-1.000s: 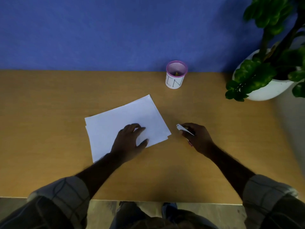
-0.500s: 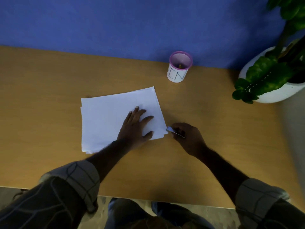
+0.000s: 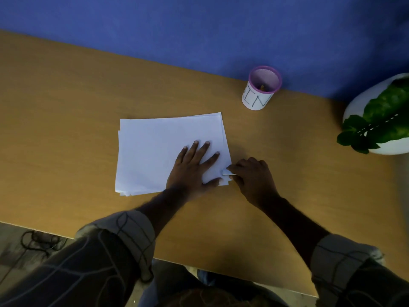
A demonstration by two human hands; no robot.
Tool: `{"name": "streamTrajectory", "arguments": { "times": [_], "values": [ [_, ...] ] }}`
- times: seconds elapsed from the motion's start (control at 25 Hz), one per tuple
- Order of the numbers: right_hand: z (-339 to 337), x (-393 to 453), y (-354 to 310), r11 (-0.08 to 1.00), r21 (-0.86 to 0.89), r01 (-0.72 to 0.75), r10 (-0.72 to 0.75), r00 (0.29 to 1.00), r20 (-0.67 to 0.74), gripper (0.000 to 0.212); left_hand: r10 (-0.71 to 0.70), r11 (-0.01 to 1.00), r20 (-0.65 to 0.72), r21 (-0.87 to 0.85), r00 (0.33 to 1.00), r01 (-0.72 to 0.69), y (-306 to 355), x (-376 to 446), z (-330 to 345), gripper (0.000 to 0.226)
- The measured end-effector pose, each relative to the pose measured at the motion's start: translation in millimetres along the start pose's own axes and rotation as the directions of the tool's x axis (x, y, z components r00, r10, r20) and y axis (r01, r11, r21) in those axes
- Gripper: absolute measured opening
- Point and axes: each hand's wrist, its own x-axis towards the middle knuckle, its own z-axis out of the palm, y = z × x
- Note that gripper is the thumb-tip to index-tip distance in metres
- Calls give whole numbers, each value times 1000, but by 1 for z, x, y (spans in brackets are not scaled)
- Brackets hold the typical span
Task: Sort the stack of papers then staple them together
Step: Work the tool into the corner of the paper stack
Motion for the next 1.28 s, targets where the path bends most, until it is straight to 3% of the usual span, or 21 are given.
{"name": "streamTrajectory", "arguments": {
  "times": [0.64, 1.28],
  "values": [
    [1, 5, 6, 992, 76, 96, -96, 995, -2, 29, -30, 1000, 2, 1, 1000, 30, 2, 1, -1, 79],
    [12, -2, -2, 989, 140, 51, -52, 999, 2, 29, -35, 999, 12, -21, 999, 35, 4, 1, -5, 81]
  ]
}}
